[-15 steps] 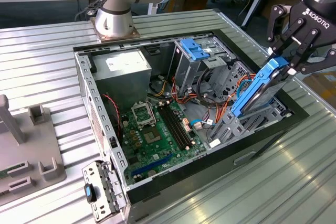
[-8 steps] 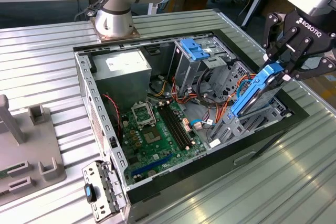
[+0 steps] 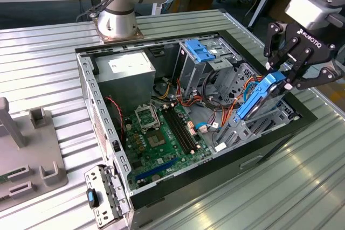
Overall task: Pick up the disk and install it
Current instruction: 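Insert the disk into the insertion slot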
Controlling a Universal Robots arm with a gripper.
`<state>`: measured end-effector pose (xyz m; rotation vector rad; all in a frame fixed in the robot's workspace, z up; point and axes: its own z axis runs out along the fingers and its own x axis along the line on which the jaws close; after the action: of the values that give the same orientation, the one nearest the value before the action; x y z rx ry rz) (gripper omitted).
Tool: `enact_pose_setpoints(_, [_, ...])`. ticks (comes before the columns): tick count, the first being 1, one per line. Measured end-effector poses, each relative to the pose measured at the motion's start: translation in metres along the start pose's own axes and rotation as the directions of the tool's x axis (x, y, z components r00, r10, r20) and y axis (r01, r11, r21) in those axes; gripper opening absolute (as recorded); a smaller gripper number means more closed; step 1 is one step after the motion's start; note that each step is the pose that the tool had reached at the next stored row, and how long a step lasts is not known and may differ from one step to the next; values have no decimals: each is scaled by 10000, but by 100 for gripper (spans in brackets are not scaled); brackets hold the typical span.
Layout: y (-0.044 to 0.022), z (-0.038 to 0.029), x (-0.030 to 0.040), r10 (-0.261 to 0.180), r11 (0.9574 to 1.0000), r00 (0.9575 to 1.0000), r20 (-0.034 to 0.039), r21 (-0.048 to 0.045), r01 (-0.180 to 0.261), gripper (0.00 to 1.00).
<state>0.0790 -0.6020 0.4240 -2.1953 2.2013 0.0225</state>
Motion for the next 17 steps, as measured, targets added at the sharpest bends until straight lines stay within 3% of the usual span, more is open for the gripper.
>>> enact_pose_setpoints(2, [1, 40, 1, 0, 10000, 10000, 1, 0, 0, 37])
enact_pose_setpoints(4, [2, 144, 5, 1, 10000, 10000, 0, 0, -1, 37])
enact_pose_setpoints(7, [3, 236, 10, 0, 10000, 10000, -1, 0, 0, 37])
enact_pose_setpoints(13, [3, 253, 11, 0, 10000, 10000, 3, 0, 0, 37])
enact_pose_setpoints(17, [5, 372, 16, 0, 10000, 10000, 0, 0, 0, 37])
